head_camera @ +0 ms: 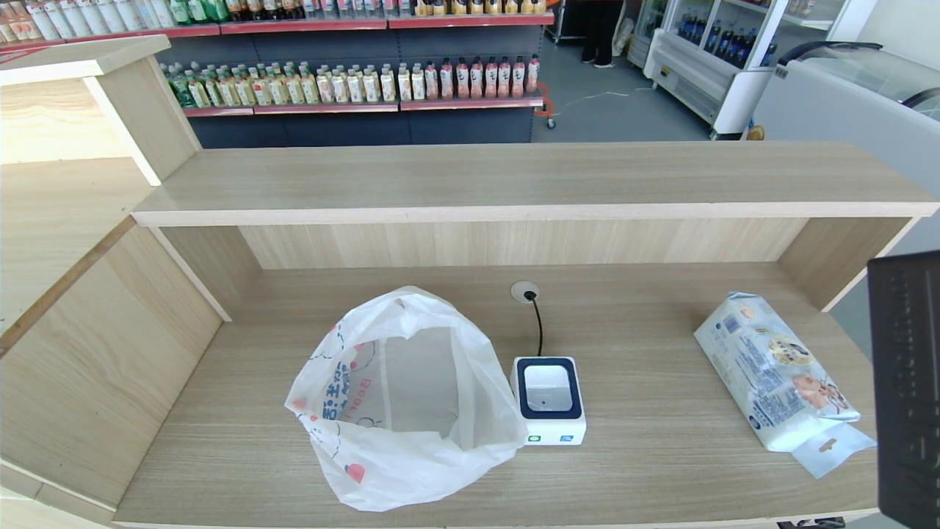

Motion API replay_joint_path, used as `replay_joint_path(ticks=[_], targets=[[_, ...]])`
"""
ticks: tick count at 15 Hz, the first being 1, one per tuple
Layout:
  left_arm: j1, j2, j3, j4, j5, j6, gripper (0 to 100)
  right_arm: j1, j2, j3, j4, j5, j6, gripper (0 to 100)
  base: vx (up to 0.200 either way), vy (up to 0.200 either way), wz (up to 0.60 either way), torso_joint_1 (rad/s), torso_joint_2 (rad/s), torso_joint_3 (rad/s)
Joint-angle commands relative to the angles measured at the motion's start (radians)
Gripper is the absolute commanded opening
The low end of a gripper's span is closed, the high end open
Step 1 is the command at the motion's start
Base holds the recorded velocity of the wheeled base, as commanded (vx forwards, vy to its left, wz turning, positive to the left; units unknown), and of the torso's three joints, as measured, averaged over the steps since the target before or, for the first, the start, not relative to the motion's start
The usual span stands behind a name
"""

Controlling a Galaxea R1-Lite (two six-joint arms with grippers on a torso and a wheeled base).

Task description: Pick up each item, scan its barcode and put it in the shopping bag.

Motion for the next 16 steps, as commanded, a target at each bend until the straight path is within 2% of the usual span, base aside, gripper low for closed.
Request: replay_joint_path(ticks=[1, 10, 14, 16], targets=[[0.000, 0.000, 0.000, 0.000, -0.001, 0.000, 100, 0.001, -0.006, -0.002, 0.001, -0.001, 0.001, 0, 0.000, 0.000, 0.00, 0.000, 0.00, 0.000], [0.000, 0.000, 0.000, 0.000, 0.001, 0.000, 100, 0.002, -0.029, 0.000, 0.006, 0.004, 0.008, 0, 0.000, 0.000, 0.00, 0.000, 0.00, 0.000], [0.000, 0.000, 0.000, 0.000, -0.001, 0.000, 100, 0.005, -0.010, -0.031, 0.094, -0.005, 0.138, 0, 0.000, 0.000, 0.00, 0.000, 0.00, 0.000], [0.000, 0.000, 0.000, 0.000, -0.001, 0.000, 100, 0.007, -0.006, -0.032, 0.180, -0.145, 0.311, 0, 0.000, 0.000, 0.00, 0.000, 0.00, 0.000]])
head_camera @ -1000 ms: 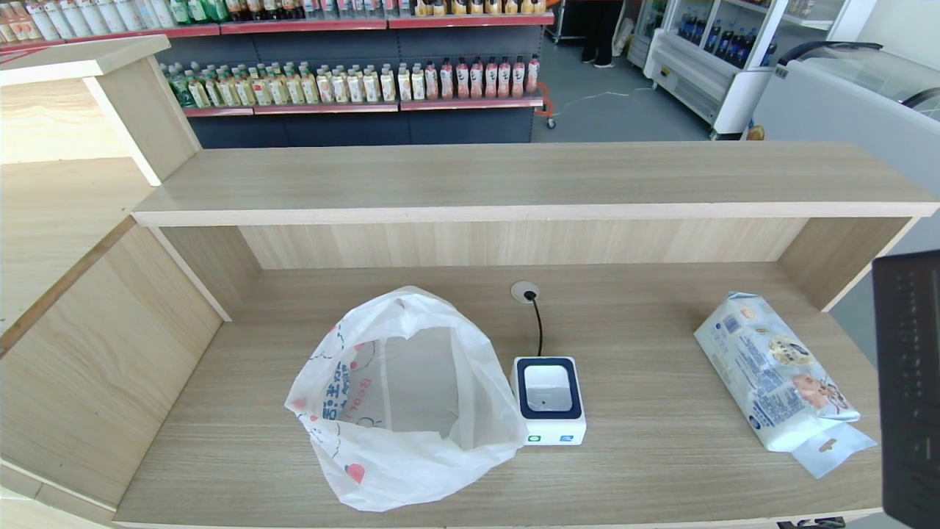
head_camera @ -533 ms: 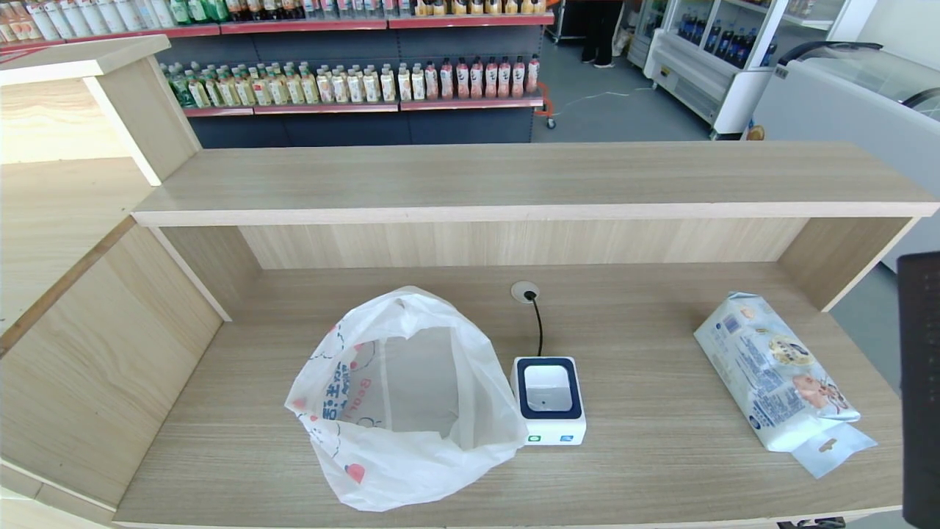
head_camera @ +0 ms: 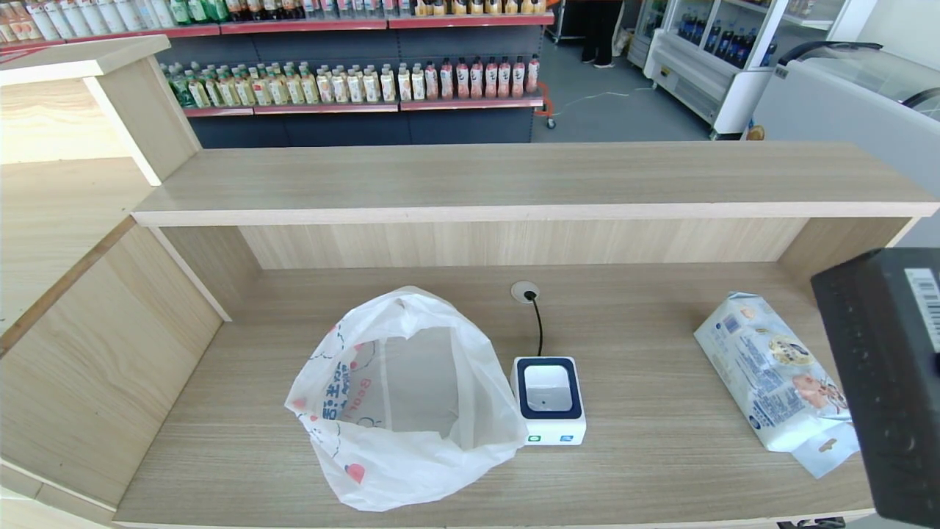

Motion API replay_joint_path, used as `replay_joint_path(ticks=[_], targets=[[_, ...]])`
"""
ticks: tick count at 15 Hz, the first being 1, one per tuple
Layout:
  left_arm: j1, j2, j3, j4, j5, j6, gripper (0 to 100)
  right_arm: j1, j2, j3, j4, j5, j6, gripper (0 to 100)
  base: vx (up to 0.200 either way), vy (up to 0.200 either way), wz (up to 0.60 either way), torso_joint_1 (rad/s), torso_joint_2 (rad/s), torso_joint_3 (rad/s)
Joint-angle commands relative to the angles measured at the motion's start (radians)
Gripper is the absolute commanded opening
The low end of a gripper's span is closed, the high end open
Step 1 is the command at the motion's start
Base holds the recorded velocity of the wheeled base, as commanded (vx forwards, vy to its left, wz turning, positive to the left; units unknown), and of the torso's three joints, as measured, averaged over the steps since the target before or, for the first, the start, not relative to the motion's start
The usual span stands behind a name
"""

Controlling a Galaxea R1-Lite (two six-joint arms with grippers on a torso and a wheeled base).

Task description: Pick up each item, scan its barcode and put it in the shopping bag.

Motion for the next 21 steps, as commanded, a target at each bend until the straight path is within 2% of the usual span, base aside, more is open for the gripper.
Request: replay_joint_path(ticks=[1, 3, 4, 5, 7, 8, 10, 13, 15, 18, 20, 21], targets=[[0.000, 0.000, 0.000, 0.000, 0.001, 0.000, 100, 0.001, 0.009, -0.007, 0.075, -0.153, 0.176, 0, 0.000, 0.000, 0.00, 0.000, 0.00, 0.000], [0.000, 0.000, 0.000, 0.000, 0.001, 0.000, 100, 0.000, 0.008, -0.032, 0.093, -0.322, 0.377, 0, 0.000, 0.000, 0.00, 0.000, 0.00, 0.000], [0.000, 0.000, 0.000, 0.000, -0.001, 0.000, 100, -0.002, 0.013, -0.044, 0.099, -0.485, 0.546, 0, 0.000, 0.000, 0.00, 0.000, 0.00, 0.000], [0.000, 0.000, 0.000, 0.000, -0.001, 0.000, 100, -0.005, 0.014, -0.058, 0.103, -0.584, 0.656, 0, 0.000, 0.000, 0.00, 0.000, 0.00, 0.000], [0.000, 0.000, 0.000, 0.000, 0.001, 0.000, 100, -0.005, 0.048, -0.085, 0.109, -0.747, 0.862, 0, 0.000, 0.000, 0.00, 0.000, 0.00, 0.000], [0.000, 0.000, 0.000, 0.000, 0.001, 0.000, 100, -0.005, 0.069, -0.098, 0.138, -0.784, 0.948, 0, 0.000, 0.000, 0.00, 0.000, 0.00, 0.000], [0.000, 0.000, 0.000, 0.000, -0.001, 0.000, 100, -0.008, 0.080, -0.130, 0.288, -0.801, 1.153, 0, 0.000, 0.000, 0.00, 0.000, 0.00, 0.000], [0.000, 0.000, 0.000, 0.000, -0.001, 0.000, 100, -0.083, 0.095, -0.167, 0.420, -0.911, 1.451, 0, 0.000, 0.000, 0.00, 0.000, 0.00, 0.000], [0.000, 0.000, 0.000, 0.000, -0.001, 0.000, 100, -0.135, 0.123, -0.237, 0.550, -0.920, 1.678, 0, 0.000, 0.000, 0.00, 0.000, 0.00, 0.000], [0.000, 0.000, 0.000, 0.000, -0.001, 0.000, 100, -0.295, 0.169, -0.362, 0.785, -0.917, 1.824, 0, 0.000, 0.000, 0.00, 0.000, 0.00, 0.000], [0.000, 0.000, 0.000, 0.000, 0.001, 0.000, 100, -0.364, 0.197, -0.455, 0.916, -0.917, 1.845, 0, 0.000, 0.000, 0.00, 0.000, 0.00, 0.000], [0.000, 0.000, 0.002, 0.000, 0.001, 0.000, 100, -0.374, 0.201, -0.469, 0.932, -0.917, 1.845, 0, 0.000, 0.000, 0.00, 0.000, 0.00, 0.000]])
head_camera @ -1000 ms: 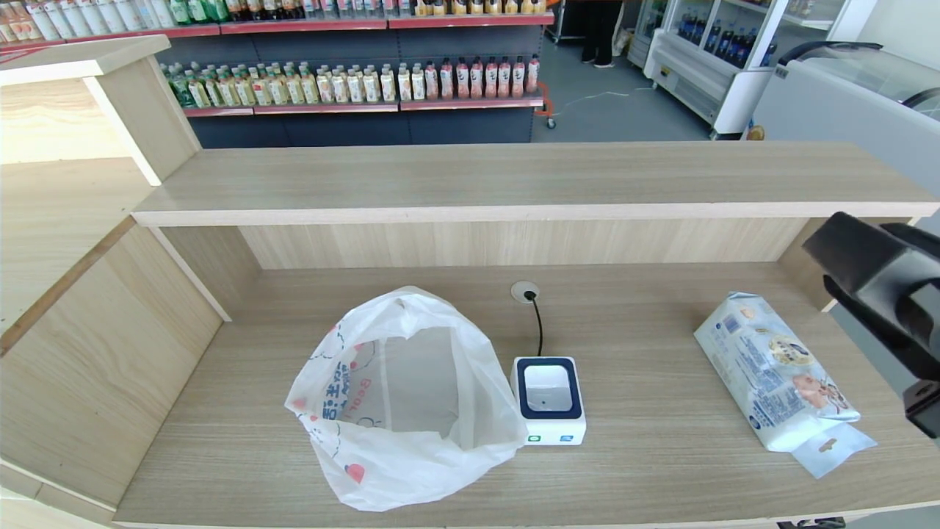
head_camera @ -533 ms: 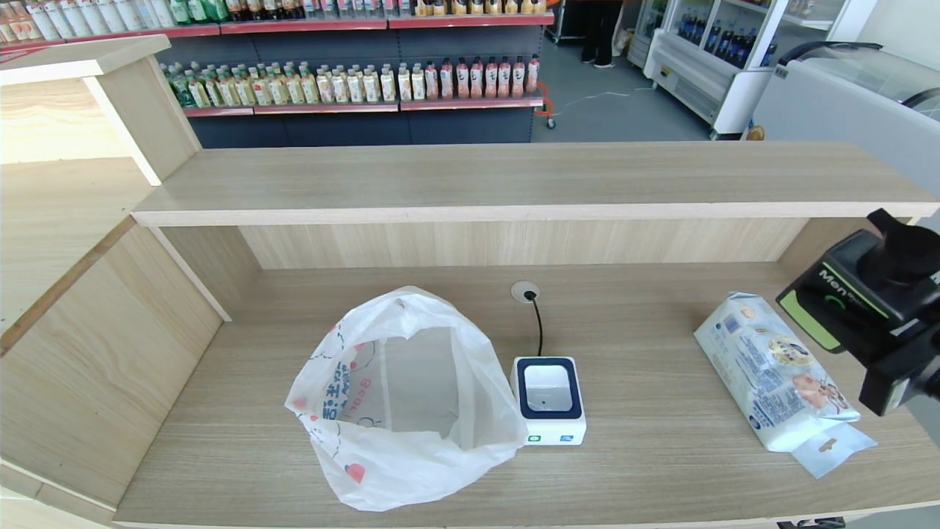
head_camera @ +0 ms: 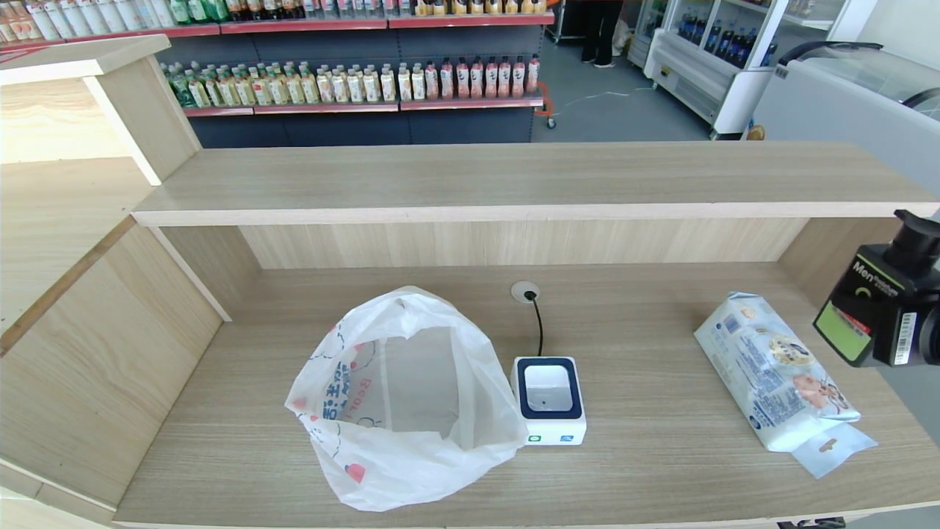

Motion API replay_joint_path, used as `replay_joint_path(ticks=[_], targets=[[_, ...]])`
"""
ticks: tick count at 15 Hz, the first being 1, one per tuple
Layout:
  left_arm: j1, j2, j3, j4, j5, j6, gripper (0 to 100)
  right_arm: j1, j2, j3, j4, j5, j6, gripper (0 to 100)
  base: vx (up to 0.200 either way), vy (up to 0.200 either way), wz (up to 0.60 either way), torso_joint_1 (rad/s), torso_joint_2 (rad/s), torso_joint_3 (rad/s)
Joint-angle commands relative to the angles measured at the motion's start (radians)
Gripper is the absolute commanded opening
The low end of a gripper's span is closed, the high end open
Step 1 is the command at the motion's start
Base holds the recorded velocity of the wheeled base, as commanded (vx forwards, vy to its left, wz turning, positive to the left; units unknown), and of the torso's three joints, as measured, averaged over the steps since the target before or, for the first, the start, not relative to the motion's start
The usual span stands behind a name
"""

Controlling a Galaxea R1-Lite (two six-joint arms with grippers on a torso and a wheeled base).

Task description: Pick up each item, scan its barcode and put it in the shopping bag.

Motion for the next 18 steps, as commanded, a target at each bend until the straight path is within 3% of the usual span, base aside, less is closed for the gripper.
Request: replay_joint_path(ticks=[1, 14, 18], targets=[[0.000, 0.000, 0.000, 0.000, 0.001, 0.000, 100, -0.055, 0.040, -0.063, 0.030, 0.000, 0.004, 0, 0.000, 0.000, 0.00, 0.000, 0.00, 0.000], [0.000, 0.000, 0.000, 0.000, 0.000, 0.000, 100, -0.032, 0.006, -0.047, 0.086, 0.009, -0.020, 0, 0.000, 0.000, 0.00, 0.000, 0.00, 0.000], [0.000, 0.000, 0.000, 0.000, 0.000, 0.000, 100, 0.009, -0.023, -0.044, 0.093, 0.086, -0.010, 0, 0.000, 0.000, 0.60, 0.000, 0.01, 0.006]])
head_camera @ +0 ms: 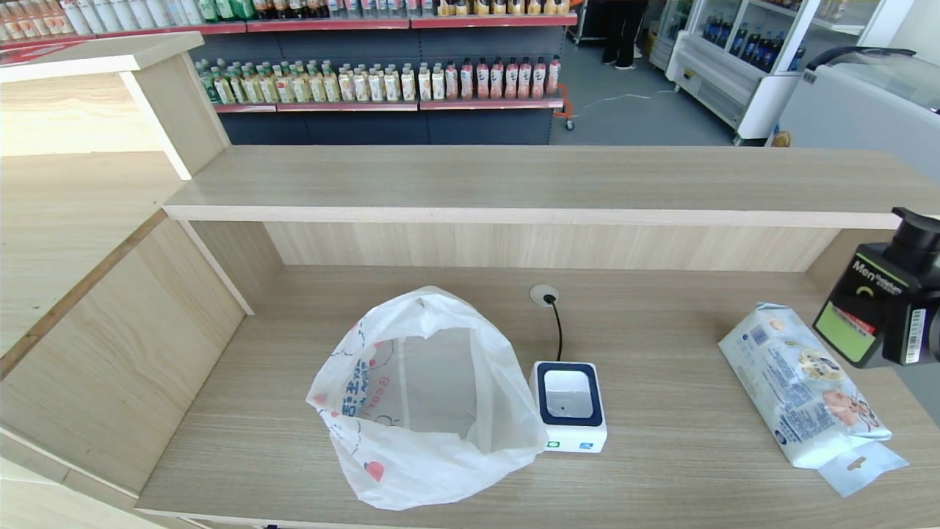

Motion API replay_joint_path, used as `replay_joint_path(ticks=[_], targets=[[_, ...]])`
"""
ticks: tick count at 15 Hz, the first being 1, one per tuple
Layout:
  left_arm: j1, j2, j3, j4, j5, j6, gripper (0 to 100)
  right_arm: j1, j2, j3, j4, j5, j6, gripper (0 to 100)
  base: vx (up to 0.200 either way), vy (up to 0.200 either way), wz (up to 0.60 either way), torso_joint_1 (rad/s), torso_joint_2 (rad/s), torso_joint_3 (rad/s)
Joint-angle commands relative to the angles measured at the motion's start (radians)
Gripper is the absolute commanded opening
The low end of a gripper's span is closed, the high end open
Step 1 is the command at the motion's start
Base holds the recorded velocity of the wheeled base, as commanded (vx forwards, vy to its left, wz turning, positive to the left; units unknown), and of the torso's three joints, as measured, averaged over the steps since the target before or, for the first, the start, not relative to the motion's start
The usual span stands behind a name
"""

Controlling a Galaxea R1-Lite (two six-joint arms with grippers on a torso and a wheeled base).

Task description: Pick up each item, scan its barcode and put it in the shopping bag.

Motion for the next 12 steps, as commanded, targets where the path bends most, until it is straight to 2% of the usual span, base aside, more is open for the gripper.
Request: replay_joint_path(ticks=[1, 3, 5, 6, 8, 10, 11, 12], targets=[[0.000, 0.000, 0.001, -0.001, 0.001, 0.000, 100, 0.024, -0.028, 0.010, 0.023, 0.037, -0.001, 0, 0.000, 0.000, 0.60, 0.007, 0.01, -0.002], [0.000, 0.000, 0.001, -0.001, 0.001, 0.000, 100, 0.064, -0.046, 0.012, 0.107, 0.084, -0.003, 0, 0.000, 0.000, 0.60, 0.002, 0.00, 0.002], [0.000, 0.000, 0.001, -0.001, 0.000, 0.000, 100, 0.115, -0.032, 0.012, 0.126, 0.087, 0.005, 0, 0.000, 0.000, 0.60, -0.002, 0.00, -0.002], [0.000, 0.000, 0.001, -0.001, 0.001, 0.000, 100, 0.116, -0.005, 0.021, 0.124, 0.091, 0.010, 0, 0.000, 0.000, 0.00, 0.000, 0.00, 0.000], [0.000, 0.000, 0.001, -0.001, 0.000, 0.000, 100, 0.092, 0.055, 0.022, 0.115, 0.183, 0.042, 0, 0.000, 0.000, 0.00, 0.000, 0.00, 0.000], [0.000, 0.000, 0.001, -0.001, 0.001, 0.000, 100, 0.069, 0.069, 0.021, 0.115, 0.307, 0.050, 0, 0.000, 0.000, 0.00, 0.000, 0.00, 0.000], [0.000, 0.000, 0.001, -0.001, 0.001, 0.000, 100, 0.018, 0.074, 0.019, 0.115, 0.456, 0.039, 0, 0.000, 0.000, 0.00, 0.000, 0.00, 0.000], [0.000, 0.000, 0.001, -0.001, 0.000, 0.000, 100, -0.028, 0.087, 0.015, 0.123, 0.545, 0.027, 0, 0.000, 0.000, 0.00, 0.000, 0.00, 0.000]])
